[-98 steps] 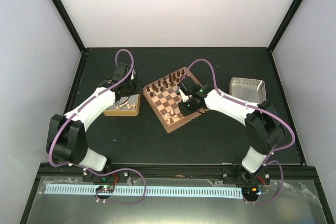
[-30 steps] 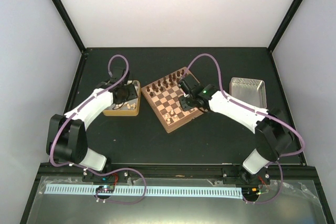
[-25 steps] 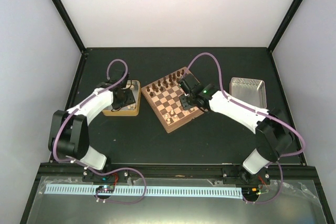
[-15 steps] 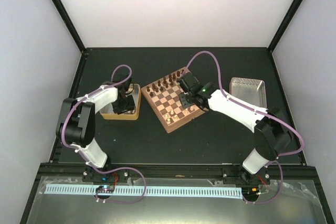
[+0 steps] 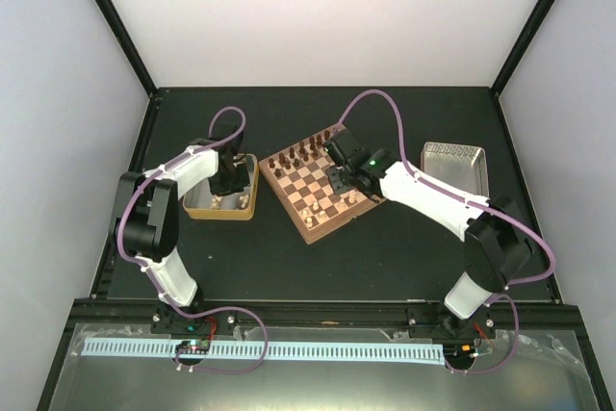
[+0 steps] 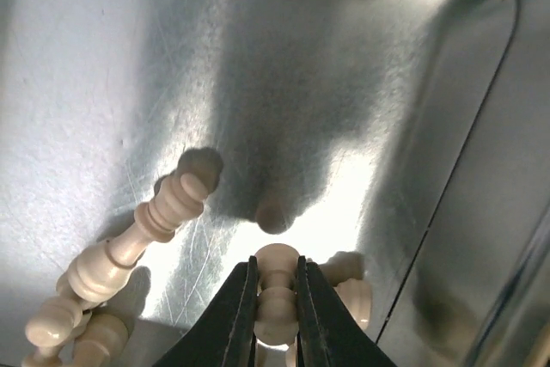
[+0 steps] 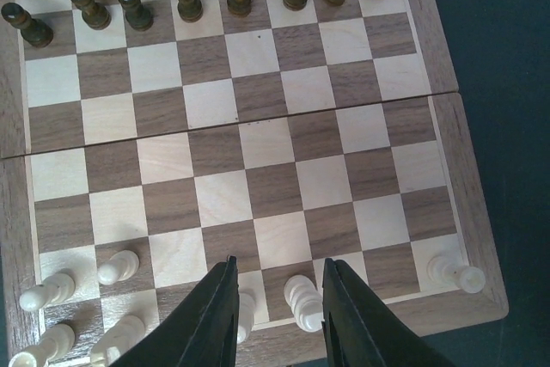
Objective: Set up the chess pieces on the board
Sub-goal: Pick up the chess piece from the storage box.
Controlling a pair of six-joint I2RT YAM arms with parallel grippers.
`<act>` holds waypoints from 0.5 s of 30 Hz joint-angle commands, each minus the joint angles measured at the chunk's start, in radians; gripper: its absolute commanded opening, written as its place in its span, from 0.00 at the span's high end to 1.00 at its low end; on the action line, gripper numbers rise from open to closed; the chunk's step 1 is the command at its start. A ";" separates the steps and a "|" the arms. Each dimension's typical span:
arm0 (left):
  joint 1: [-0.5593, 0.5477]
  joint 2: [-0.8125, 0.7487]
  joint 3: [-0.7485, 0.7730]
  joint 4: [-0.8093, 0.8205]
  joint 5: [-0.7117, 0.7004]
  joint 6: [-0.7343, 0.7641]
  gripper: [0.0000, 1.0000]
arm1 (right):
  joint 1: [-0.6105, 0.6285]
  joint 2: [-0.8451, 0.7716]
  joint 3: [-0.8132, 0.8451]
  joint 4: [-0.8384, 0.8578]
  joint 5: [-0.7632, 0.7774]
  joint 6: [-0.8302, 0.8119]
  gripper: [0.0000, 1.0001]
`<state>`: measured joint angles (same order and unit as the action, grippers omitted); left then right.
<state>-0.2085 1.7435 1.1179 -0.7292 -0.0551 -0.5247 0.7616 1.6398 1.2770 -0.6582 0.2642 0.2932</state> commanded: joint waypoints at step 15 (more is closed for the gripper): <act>-0.023 -0.231 0.037 0.169 0.330 0.079 0.98 | -0.185 -0.160 -0.107 0.196 -0.282 0.140 0.70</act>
<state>-0.2115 1.5509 1.1305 -0.6388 0.0929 -0.4778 0.6437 1.5520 1.2209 -0.5518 0.0956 0.3504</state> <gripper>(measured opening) 0.090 0.296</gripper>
